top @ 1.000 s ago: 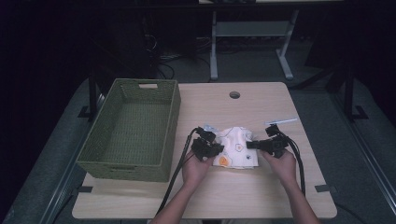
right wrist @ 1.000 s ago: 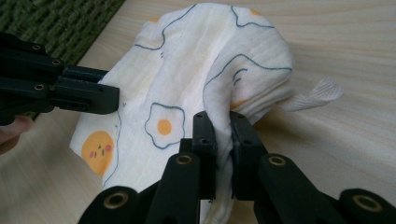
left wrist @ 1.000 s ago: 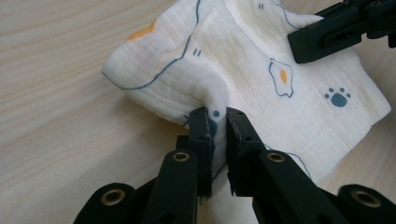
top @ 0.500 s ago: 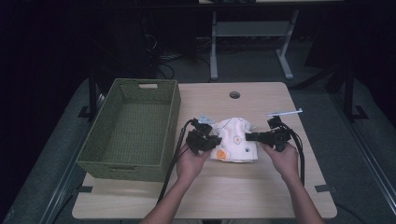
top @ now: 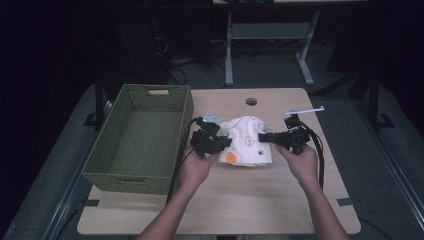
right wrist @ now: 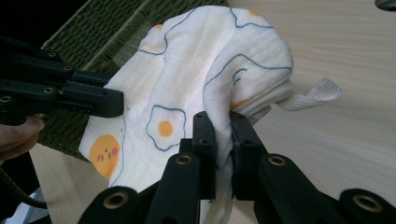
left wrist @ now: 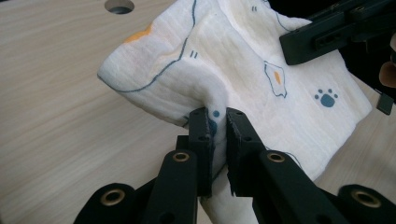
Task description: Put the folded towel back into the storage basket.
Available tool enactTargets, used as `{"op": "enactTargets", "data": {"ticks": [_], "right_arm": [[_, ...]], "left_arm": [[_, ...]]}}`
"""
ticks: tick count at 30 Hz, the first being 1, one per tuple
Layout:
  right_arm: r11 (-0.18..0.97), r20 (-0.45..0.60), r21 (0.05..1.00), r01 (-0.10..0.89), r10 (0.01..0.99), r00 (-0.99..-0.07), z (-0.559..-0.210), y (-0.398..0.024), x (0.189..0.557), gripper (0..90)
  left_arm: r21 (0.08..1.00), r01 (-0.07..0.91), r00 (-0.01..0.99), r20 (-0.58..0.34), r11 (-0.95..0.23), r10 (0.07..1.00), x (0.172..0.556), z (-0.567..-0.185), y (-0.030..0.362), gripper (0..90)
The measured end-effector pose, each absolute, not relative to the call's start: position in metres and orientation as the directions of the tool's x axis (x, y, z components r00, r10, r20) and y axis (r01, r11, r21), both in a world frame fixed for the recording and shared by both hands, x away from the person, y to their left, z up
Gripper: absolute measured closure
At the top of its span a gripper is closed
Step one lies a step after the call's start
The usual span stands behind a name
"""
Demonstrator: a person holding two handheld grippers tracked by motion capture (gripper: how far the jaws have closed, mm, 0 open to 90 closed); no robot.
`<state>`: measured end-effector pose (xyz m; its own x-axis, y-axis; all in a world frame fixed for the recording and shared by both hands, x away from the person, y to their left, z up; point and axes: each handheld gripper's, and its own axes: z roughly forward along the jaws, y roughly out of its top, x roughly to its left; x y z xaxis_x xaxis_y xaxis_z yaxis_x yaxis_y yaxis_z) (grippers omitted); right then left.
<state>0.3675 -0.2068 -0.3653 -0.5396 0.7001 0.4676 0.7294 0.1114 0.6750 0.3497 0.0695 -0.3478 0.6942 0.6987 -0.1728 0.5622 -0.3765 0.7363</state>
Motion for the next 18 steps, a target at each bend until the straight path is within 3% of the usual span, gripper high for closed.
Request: {"op": "enactTargets", "data": {"ticks": [18], "right_arm": [[0.124, 0.461, 0.706, 0.697, 0.668, -0.585, -0.327, -0.171, 0.374, 82.7]], "left_arm": [[0.753, 0.547, 0.687, -0.154, -0.366, 0.710, 0.350, -0.312, 0.110, 82.5]]}}
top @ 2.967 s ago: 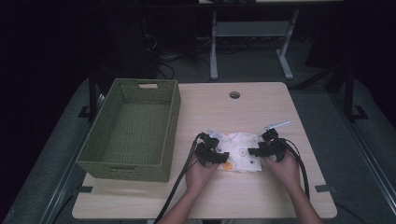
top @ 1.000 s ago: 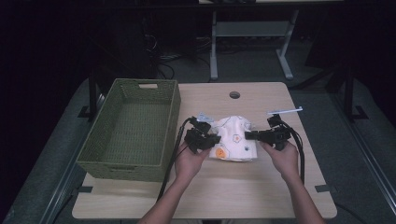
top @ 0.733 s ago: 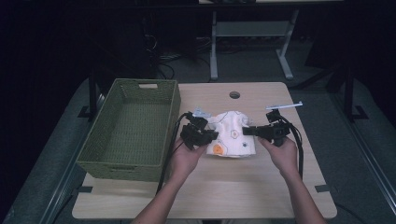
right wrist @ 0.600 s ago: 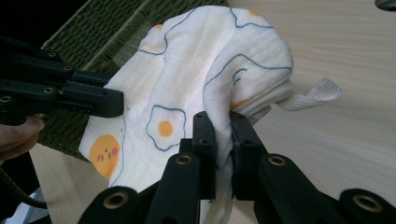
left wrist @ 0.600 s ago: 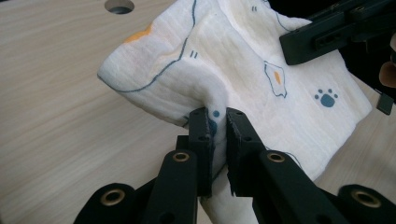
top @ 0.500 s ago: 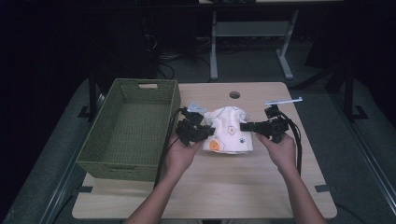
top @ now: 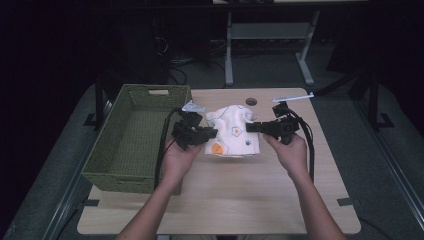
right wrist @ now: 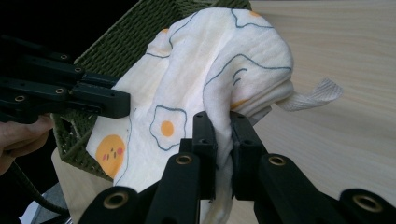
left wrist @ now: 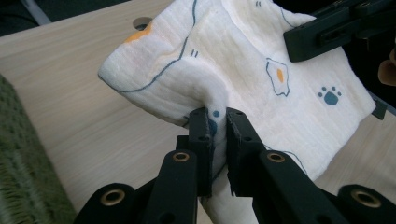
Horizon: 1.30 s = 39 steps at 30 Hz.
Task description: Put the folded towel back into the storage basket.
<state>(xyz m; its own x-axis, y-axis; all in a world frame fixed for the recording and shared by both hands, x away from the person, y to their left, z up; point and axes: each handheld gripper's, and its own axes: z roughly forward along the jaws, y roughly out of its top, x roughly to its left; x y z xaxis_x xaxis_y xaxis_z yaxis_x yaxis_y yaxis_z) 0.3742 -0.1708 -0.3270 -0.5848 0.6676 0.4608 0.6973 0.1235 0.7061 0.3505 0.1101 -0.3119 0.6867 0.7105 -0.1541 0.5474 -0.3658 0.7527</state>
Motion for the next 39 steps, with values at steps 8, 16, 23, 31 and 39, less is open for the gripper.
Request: {"op": "enactTargets", "data": {"ticks": [8, 16, 23, 31, 39], "right_arm": [[0.125, 0.457, 0.713, 0.690, 0.662, -0.594, -0.318, -0.156, 0.377, 82.7], [0.129, 0.460, 0.715, 0.687, 0.653, -0.601, -0.310, -0.140, 0.380, 82.6], [0.137, 0.454, 0.722, 0.678, 0.645, -0.615, -0.304, -0.127, 0.383, 82.6], [0.148, 0.455, 0.722, 0.675, 0.633, -0.626, -0.299, -0.112, 0.387, 82.6], [0.146, 0.457, 0.726, 0.672, 0.627, -0.630, -0.295, -0.102, 0.389, 82.5]], "left_arm": [[0.757, 0.542, 0.687, -0.149, -0.365, 0.711, 0.351, -0.301, 0.125, 82.5], [0.758, 0.544, 0.682, -0.149, -0.360, 0.716, 0.352, -0.294, 0.139, 82.5], [0.761, 0.543, 0.672, -0.140, -0.355, 0.727, 0.353, -0.287, 0.154, 82.5], [0.762, 0.548, 0.660, -0.140, -0.346, 0.738, 0.353, -0.282, 0.169, 82.5], [0.762, 0.546, 0.657, -0.132, -0.348, 0.743, 0.353, -0.279, 0.177, 82.5]]}}
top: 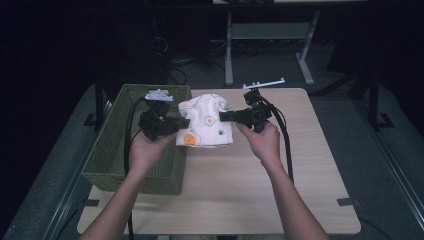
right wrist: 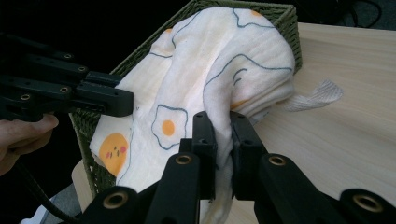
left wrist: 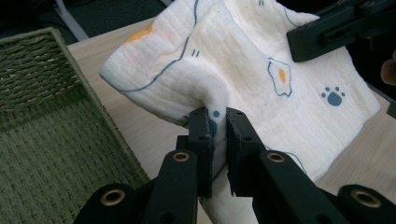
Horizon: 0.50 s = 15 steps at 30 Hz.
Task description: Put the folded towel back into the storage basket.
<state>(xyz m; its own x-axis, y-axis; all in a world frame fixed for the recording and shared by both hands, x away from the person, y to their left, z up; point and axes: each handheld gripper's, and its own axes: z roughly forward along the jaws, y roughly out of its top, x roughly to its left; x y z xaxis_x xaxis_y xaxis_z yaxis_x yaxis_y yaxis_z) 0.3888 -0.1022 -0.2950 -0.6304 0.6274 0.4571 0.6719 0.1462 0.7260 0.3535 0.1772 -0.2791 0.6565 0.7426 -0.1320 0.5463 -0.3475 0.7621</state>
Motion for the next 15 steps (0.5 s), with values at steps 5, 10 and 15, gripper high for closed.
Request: {"op": "enactTargets", "data": {"ticks": [5, 10, 15], "right_arm": [[0.150, 0.454, 0.730, 0.667, 0.623, -0.637, -0.292, -0.094, 0.390, 82.5], [0.156, 0.457, 0.727, 0.669, 0.617, -0.641, -0.292, -0.082, 0.393, 82.5], [0.161, 0.455, 0.726, 0.669, 0.616, -0.643, -0.291, -0.075, 0.395, 82.5]], "left_arm": [[0.760, 0.547, 0.652, -0.124, -0.350, 0.748, 0.353, -0.278, 0.185, 82.6], [0.759, 0.552, 0.642, -0.121, -0.346, 0.757, 0.353, -0.277, 0.195, 82.5], [0.758, 0.554, 0.637, -0.119, -0.344, 0.762, 0.353, -0.276, 0.202, 82.5]]}}
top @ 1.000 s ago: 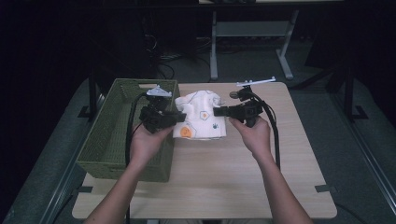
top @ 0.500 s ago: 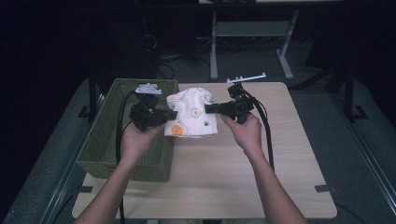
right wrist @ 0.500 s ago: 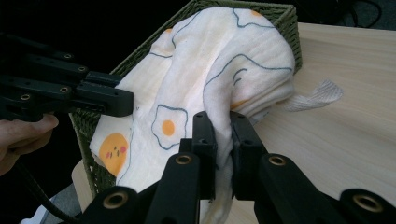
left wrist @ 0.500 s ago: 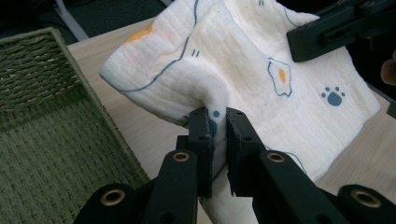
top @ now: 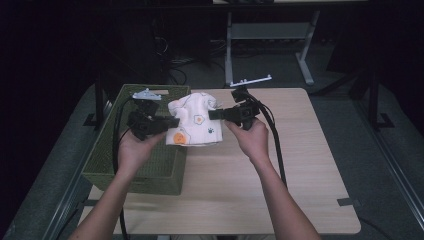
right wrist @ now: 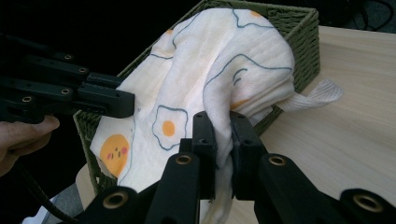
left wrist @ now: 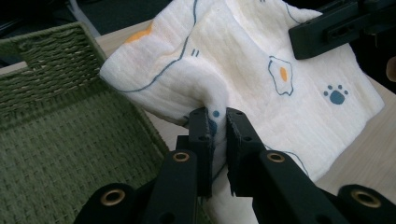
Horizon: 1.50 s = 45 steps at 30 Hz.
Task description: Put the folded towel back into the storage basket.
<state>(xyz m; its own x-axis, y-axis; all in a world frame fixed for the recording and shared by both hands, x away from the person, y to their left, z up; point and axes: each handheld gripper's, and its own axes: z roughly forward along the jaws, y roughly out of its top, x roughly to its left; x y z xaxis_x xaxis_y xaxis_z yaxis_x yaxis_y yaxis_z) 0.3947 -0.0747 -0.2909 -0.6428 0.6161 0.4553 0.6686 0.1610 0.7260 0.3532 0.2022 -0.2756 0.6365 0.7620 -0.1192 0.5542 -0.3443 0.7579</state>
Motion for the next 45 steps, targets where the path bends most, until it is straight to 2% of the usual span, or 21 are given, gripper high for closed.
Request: {"op": "enactTargets", "data": {"ticks": [29, 45], "right_arm": [[0.194, 0.452, 0.727, 0.659, 0.588, -0.671, -0.287, -0.020, 0.407, 82.4], [0.195, 0.470, 0.717, 0.669, 0.574, -0.671, -0.296, -0.001, 0.414, 82.3]], "left_arm": [[0.746, 0.581, 0.587, -0.106, -0.327, 0.802, 0.356, -0.273, 0.251, 82.6], [0.735, 0.596, 0.566, -0.100, -0.323, 0.818, 0.359, -0.277, 0.268, 82.6]]}}
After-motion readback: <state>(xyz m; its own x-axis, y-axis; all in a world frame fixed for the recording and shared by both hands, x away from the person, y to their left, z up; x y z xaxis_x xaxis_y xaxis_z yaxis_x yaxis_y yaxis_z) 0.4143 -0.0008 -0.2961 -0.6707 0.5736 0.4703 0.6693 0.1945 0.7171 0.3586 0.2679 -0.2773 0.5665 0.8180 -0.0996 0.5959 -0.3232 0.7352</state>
